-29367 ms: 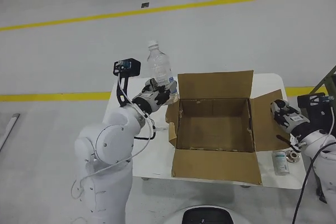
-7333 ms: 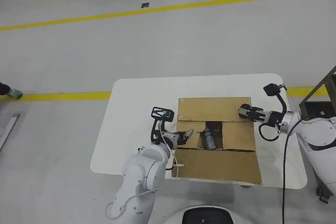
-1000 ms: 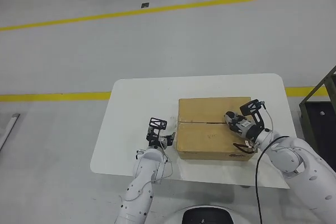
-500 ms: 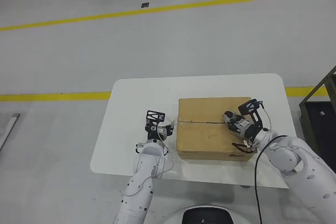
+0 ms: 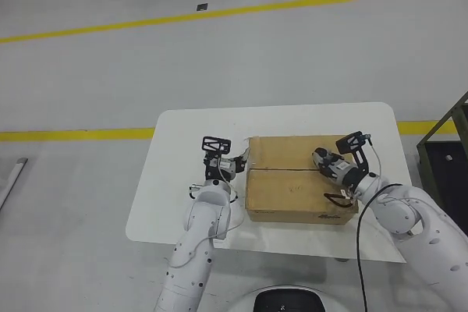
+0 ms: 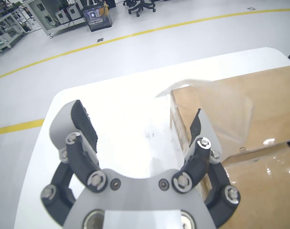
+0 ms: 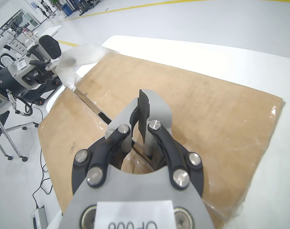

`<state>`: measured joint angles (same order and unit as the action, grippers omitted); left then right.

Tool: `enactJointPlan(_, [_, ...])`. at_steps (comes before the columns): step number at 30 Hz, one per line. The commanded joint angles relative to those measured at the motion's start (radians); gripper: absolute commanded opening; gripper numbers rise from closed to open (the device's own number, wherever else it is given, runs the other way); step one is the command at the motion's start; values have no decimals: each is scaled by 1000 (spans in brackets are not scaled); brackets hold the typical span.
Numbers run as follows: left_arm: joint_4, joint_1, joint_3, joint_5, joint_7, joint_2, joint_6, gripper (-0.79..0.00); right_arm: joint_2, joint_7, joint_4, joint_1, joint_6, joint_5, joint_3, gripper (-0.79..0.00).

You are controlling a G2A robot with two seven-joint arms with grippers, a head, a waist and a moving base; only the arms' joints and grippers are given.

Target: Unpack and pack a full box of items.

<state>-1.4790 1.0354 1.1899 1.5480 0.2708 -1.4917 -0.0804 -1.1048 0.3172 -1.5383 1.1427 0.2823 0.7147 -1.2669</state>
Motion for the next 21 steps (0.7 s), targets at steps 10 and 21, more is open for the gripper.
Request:
enactJointPlan(10, [-48, 2, 38, -136, 50, -2, 27, 0, -3, 5, 11, -7, 6, -16, -11, -785])
enactJointPlan(21, [-115, 60, 107, 97, 255, 20, -79, 0, -6, 15, 21, -15, 15, -27, -18, -785])
